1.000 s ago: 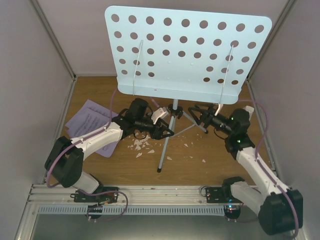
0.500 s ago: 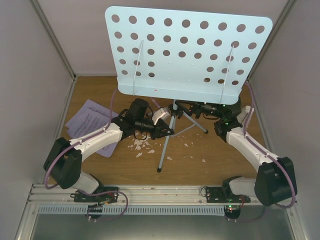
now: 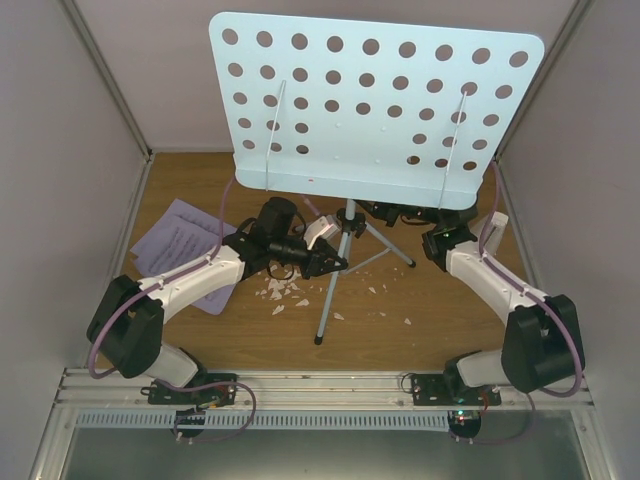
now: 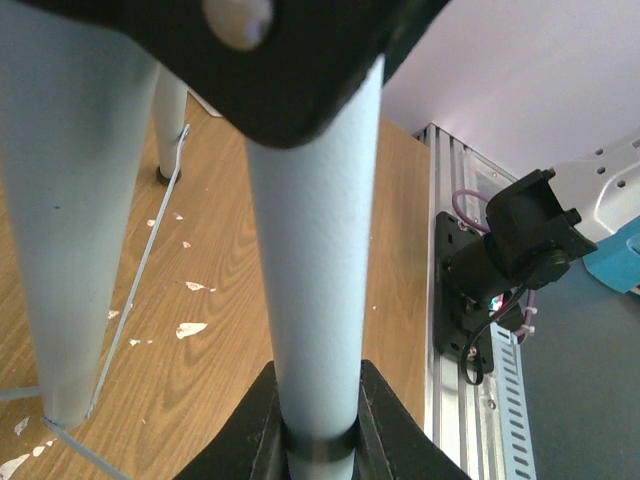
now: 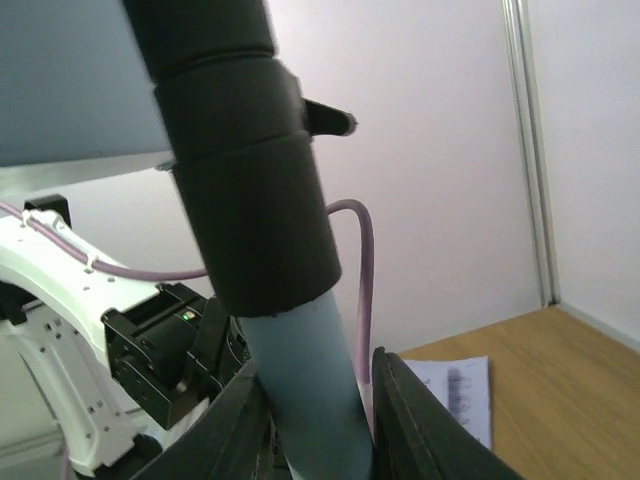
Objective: Pack up the instrument practice props
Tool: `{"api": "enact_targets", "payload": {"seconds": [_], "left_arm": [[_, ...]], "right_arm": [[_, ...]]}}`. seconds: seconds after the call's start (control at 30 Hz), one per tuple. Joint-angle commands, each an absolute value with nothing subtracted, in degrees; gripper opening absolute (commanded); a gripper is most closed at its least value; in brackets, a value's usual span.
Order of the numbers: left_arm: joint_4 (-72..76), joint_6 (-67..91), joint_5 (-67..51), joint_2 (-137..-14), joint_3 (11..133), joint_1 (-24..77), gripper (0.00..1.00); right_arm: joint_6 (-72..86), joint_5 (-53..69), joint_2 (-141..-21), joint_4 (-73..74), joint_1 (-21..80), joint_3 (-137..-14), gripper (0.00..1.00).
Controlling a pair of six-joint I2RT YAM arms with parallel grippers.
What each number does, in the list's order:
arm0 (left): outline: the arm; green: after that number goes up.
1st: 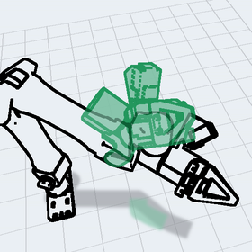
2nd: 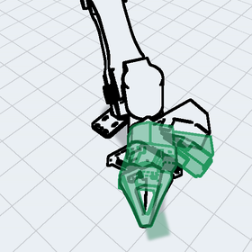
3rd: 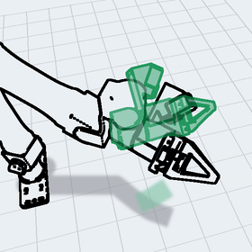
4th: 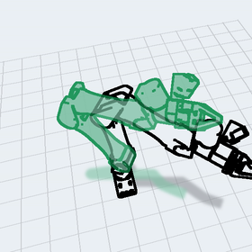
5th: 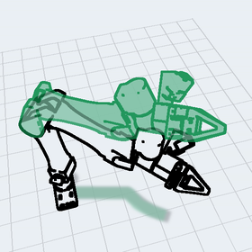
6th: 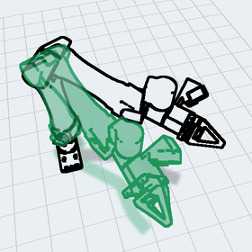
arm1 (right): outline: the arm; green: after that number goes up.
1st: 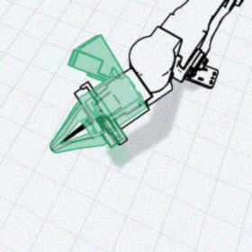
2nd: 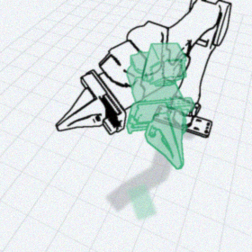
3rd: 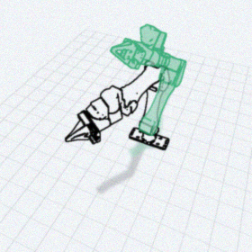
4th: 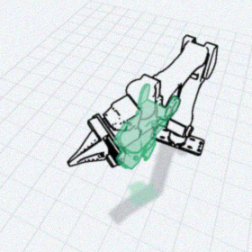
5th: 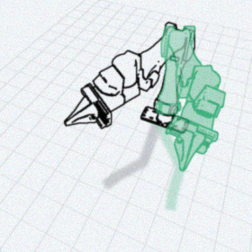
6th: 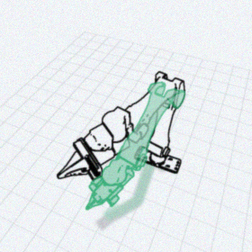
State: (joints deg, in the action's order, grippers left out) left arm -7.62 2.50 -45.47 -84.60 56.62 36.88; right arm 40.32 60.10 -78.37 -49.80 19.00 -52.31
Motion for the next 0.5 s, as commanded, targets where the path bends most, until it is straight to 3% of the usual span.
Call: {"api": "enact_targets", "payload": {"seconds": [0.0, 0.17, 0.47], "left_arm": [[-5.4, 0.4, -44.3, -83.8, 56.4, 36.9, 0.00], [-5.7, -1.2, -43.5, -83.6, 56.5, 36.9, 0.00], [-0.8, 0.6, -42.9, -77.0, 54.5, 37.0, 0.00]], "right_arm": [[42.1, 63.2, -78.1, -56.0, 20.4, -54.9, 0.18], [41.8, 64.0, -78.4, -57.0, 20.9, -55.3, 0.01], [38.1, 63.9, -75.1, -51.9, 22.9, -50.9, 0.01]]}}
